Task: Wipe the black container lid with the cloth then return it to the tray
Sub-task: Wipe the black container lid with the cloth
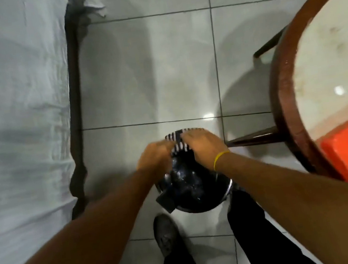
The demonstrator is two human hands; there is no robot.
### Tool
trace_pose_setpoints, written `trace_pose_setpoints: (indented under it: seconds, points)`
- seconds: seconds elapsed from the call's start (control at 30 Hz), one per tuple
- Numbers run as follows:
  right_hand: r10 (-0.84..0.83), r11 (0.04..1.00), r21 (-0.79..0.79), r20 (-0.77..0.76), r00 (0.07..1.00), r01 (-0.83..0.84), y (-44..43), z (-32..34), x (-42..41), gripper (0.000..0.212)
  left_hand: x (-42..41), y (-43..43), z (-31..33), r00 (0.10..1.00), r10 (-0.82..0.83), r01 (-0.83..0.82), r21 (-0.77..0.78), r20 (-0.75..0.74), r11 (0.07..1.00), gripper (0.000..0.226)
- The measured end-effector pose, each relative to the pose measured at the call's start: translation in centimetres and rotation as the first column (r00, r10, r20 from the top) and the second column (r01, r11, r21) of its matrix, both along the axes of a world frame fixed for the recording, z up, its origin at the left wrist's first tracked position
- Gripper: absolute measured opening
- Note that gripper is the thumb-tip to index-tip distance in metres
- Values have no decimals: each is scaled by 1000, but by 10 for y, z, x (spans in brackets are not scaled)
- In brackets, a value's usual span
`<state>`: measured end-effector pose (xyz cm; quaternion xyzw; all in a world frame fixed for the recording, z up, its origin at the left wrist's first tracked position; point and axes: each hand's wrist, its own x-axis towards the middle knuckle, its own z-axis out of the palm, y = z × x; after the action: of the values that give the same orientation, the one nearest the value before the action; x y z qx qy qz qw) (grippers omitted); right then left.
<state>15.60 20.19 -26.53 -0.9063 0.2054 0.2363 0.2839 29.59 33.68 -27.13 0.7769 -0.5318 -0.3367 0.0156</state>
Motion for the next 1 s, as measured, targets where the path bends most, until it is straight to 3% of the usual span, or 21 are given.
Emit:
trace_pose_setpoints:
  seconds: [0.07,0.17,0.23,0.27,0.3,0.37,0.4,0.43,0.47,0.5,0.53,0.6,0.73,0.87,1.0]
  points:
    - [13,1000,-22,-36,999,-14,33,-35,-23,83,-25,39,-34,1000,24,-24,35,-13,999,77]
    - [-73,996,-49,53,996,76,61,-53,-48,90,-55,86,-50,961,264,-272,-133,-80,953,83]
    - [-123,987,-86,111,986,133,67,-53,-49,83,-72,115,-55,856,501,-517,-213,-125,829,72]
    - [-155,978,-119,146,977,173,68,-52,-45,76,-82,125,-55,742,654,-670,-197,-147,715,67]
    - [-189,965,-148,175,966,216,68,-52,-39,71,-92,136,-59,555,815,-832,-129,-168,540,67]
    - [-250,940,-175,226,942,292,70,-55,-22,64,-110,148,-73,-23,983,-988,157,-182,6,78]
    - [-255,935,-186,244,936,303,72,-60,-12,62,-117,149,-80,-328,932,-902,344,-154,-261,80]
    - [-240,934,-208,242,940,292,75,-66,-2,63,-125,148,-88,-573,812,-729,521,-111,-444,80]
    - [-222,932,-237,219,950,273,77,-71,5,64,-129,141,-90,-728,679,-569,631,-89,-528,78]
    - [-197,931,-272,180,964,242,84,-78,11,66,-133,135,-94,-802,590,-493,667,-97,-559,75]
    - [-181,924,-313,154,971,222,91,-83,14,67,-135,128,-99,-805,581,-508,638,-116,-578,71]
    - [-183,901,-369,151,971,227,104,-94,16,68,-136,119,-110,-719,690,-630,495,-82,-598,65]
    - [-131,903,-375,220,967,208,113,-106,11,67,-124,120,-126,-549,835,-813,221,18,-539,62]
    - [242,924,-359,276,930,-134,105,-111,-10,69,-125,117,-128,-529,847,-835,147,56,-531,58]
    - [670,739,-355,293,682,-573,89,-114,-25,73,-125,118,-132,-496,866,-863,75,62,-499,53]
